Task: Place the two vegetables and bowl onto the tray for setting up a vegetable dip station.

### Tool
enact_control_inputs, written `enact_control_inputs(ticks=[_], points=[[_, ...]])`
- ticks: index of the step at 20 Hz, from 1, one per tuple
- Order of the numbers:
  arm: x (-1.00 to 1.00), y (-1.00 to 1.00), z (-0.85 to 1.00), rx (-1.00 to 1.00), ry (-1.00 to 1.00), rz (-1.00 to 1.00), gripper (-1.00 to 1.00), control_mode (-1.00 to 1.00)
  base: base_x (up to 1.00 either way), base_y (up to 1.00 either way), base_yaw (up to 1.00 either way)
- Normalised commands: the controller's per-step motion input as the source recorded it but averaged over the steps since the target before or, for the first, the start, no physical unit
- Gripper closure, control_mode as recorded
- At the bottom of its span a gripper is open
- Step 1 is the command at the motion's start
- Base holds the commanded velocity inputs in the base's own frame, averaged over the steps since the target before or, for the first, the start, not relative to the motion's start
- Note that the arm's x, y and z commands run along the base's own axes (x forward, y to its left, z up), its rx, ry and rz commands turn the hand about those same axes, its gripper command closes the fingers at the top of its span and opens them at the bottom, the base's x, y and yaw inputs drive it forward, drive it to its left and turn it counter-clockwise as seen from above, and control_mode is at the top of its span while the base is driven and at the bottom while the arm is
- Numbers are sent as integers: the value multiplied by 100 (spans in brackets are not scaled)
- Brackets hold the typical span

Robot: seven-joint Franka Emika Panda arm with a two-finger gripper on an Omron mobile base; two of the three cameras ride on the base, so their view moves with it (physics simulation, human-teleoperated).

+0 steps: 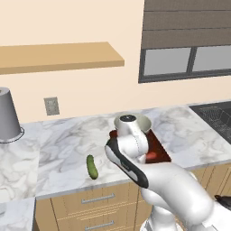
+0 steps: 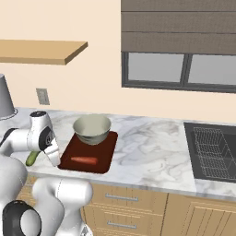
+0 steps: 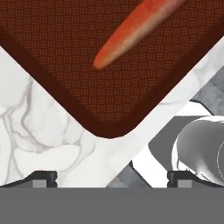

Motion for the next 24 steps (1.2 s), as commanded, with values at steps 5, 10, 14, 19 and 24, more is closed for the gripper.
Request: enact_control_inputs(ticks=[5, 10, 14, 19, 24], points=[[20, 40, 0, -3, 0, 17, -100, -100, 0, 0, 0], [20, 32, 1, -1, -2, 17, -100, -100, 0, 0, 0], [17, 30, 0, 0, 0, 18, -100, -100, 0, 0, 0], [12, 30, 0, 0, -2, 16, -100, -100, 0, 0, 0], [10, 31, 0, 0, -1, 12, -100, -100, 0, 0, 0]])
